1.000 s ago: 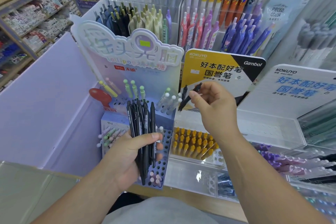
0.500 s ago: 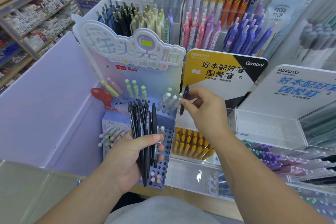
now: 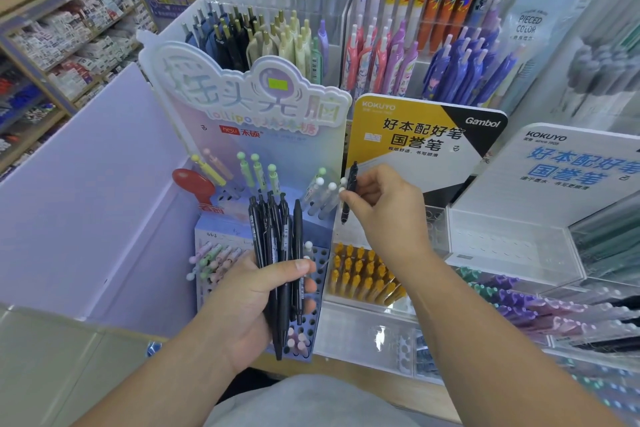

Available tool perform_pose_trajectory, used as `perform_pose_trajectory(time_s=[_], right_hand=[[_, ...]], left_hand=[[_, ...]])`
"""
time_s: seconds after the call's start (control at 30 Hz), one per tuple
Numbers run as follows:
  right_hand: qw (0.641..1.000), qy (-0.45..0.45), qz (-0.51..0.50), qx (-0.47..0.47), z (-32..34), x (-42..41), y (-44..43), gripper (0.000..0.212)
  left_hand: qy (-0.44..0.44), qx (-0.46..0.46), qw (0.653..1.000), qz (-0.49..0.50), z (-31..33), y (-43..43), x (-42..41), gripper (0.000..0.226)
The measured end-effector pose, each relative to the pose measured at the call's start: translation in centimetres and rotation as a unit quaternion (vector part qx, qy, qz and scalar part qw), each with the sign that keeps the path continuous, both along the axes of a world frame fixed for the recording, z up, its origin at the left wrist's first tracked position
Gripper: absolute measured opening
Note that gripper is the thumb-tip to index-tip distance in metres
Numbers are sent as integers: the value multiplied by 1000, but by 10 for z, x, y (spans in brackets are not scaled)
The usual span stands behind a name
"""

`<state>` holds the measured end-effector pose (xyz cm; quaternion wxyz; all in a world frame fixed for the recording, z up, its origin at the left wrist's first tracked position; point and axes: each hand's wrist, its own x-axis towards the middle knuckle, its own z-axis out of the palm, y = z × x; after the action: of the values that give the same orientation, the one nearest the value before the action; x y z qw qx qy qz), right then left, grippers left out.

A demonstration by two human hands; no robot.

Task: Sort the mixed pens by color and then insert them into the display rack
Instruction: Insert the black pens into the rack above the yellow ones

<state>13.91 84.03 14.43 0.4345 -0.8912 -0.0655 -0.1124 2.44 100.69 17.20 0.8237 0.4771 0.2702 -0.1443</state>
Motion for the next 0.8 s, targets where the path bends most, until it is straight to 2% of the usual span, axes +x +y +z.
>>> perform_pose_trajectory(time_s=[0.17,0.23,0.3,0.4,0.47,0.63,0.8], right_hand=[[1000,30,-9,2,4,-8,-4,26],[998,47,-23,35,8,-17,-7,28],[989,94,0,112,15,-30,-8,21],[928,237,82,275,29,-48,-7,14],[898,279,109,322,32,-54,-6,10],[892,292,107,329,37,-57,-9,13],[886,266,61,374,41,-55,-19,6]], left_hand=[[-8,12,1000,-25,5,-3,0,60],[-18,15,999,-39,6,-4,0,55],[-31,17,998,-61,9,-5,0,46],[-42,25,994,-102,12,-8,-1,39],[-47,32,991,-119,15,-13,-1,36],[-48,43,988,-138,15,-19,0,39],[-34,36,991,-127,13,-20,1,47]])
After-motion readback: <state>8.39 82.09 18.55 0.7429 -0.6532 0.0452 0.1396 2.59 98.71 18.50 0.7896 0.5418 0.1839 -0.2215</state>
